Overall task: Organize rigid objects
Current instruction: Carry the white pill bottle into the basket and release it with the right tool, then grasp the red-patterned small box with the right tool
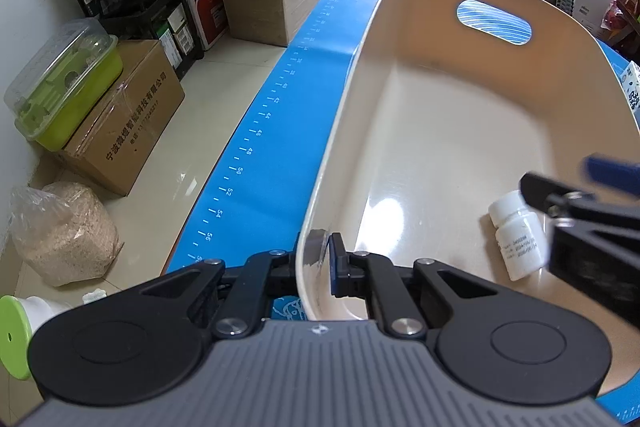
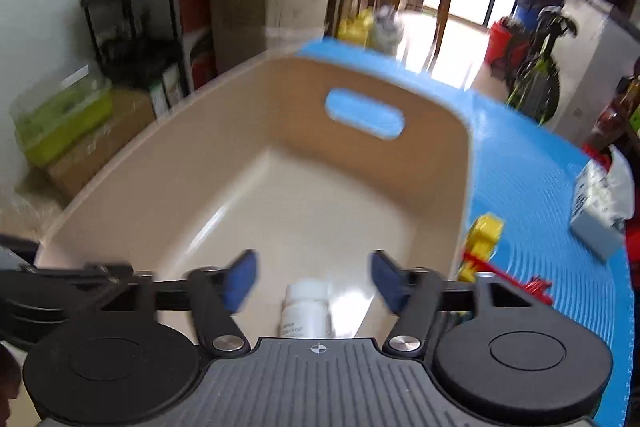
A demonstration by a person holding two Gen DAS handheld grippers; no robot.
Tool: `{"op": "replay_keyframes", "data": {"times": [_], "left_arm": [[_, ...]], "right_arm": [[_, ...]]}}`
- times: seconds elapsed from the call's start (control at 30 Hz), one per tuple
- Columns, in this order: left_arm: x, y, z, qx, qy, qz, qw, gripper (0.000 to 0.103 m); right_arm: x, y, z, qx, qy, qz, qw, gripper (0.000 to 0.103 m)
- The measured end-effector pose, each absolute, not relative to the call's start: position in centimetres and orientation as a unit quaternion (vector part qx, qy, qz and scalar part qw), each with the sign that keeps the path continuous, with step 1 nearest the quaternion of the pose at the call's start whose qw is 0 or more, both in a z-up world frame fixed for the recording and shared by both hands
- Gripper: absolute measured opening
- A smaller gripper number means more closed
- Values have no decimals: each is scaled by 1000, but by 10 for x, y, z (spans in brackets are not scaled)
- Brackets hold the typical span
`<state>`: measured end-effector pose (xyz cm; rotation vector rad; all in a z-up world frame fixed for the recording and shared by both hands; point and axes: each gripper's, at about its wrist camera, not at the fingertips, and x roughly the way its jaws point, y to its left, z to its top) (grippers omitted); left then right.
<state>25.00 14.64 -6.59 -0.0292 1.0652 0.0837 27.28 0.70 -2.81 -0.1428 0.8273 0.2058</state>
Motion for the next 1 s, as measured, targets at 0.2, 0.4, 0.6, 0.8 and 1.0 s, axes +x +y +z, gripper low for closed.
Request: {"op": "replay_keyframes", "data": {"times": [0.2,0.4,0.6,0.8,1.0], "left_arm": [[251,148,-65,-13,508,40,860,12],[251,148,-65,-13,508,40,860,12],[251,148,-65,-14,508,41,860,12],[249,148,-65,-14,508,43,860,12],[249,145,-66,-12,507,44,860,12]], "right_arm": [[257,-40,5,-30,366,77,927,75],[240,-95,15,-9,353,44,935,81],[228,-129,-5,-5,388,29,921,81],[216,-121,-41,-28,435,36,899,81],[212,-104,-55,-42,450,63,890,81]]}}
